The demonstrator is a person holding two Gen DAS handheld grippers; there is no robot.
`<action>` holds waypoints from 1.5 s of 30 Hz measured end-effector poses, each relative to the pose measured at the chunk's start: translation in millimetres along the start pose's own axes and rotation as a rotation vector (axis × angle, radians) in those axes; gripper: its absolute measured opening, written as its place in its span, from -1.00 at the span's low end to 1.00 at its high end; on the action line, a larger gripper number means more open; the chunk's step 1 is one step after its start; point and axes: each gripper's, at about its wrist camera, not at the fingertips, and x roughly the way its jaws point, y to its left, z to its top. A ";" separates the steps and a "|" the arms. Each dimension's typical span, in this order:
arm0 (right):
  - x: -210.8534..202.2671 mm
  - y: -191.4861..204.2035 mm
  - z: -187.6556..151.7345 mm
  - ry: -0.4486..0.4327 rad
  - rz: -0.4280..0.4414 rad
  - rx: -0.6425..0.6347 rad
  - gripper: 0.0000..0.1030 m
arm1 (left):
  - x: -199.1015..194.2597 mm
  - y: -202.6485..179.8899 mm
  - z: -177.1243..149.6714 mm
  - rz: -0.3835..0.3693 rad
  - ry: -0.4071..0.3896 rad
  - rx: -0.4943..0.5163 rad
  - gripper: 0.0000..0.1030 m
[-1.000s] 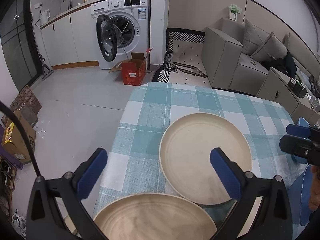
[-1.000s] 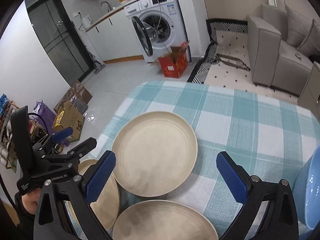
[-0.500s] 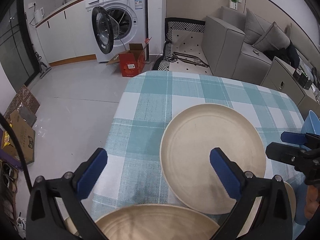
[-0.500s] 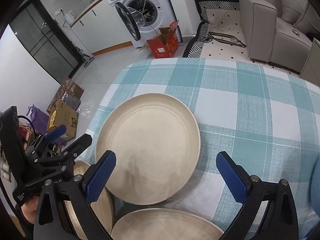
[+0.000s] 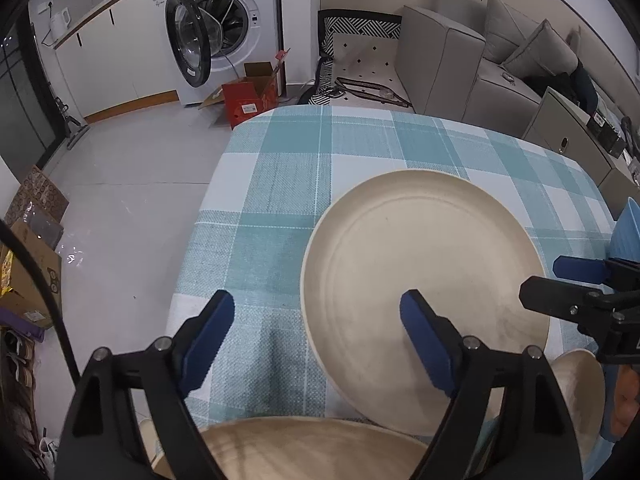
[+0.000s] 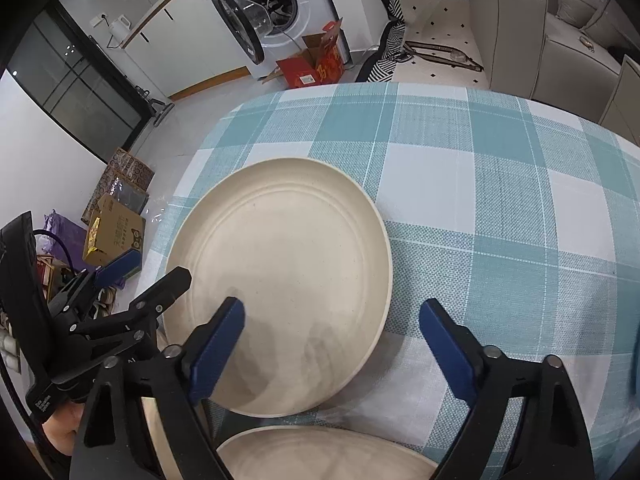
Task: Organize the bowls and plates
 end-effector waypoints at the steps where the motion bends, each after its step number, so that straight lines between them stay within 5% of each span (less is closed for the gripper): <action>1: 2.2 0.3 0.0 0.005 -0.001 -0.002 0.70 | 1.6 0.4 -0.1 -0.009 0.007 -0.001 0.52; 19: 13.3 -2.6 -1.5 0.031 -0.006 0.007 0.32 | 14.2 0.1 -0.9 -0.017 0.058 0.005 -0.08; 28: 19.6 -4.7 -4.2 0.047 0.004 0.016 -0.06 | 15.5 1.8 -2.9 -0.024 0.057 0.005 -0.48; 45: 17.4 -8.4 -4.9 0.016 -0.062 0.009 -0.64 | 10.7 2.2 -4.6 0.018 0.027 0.028 -0.72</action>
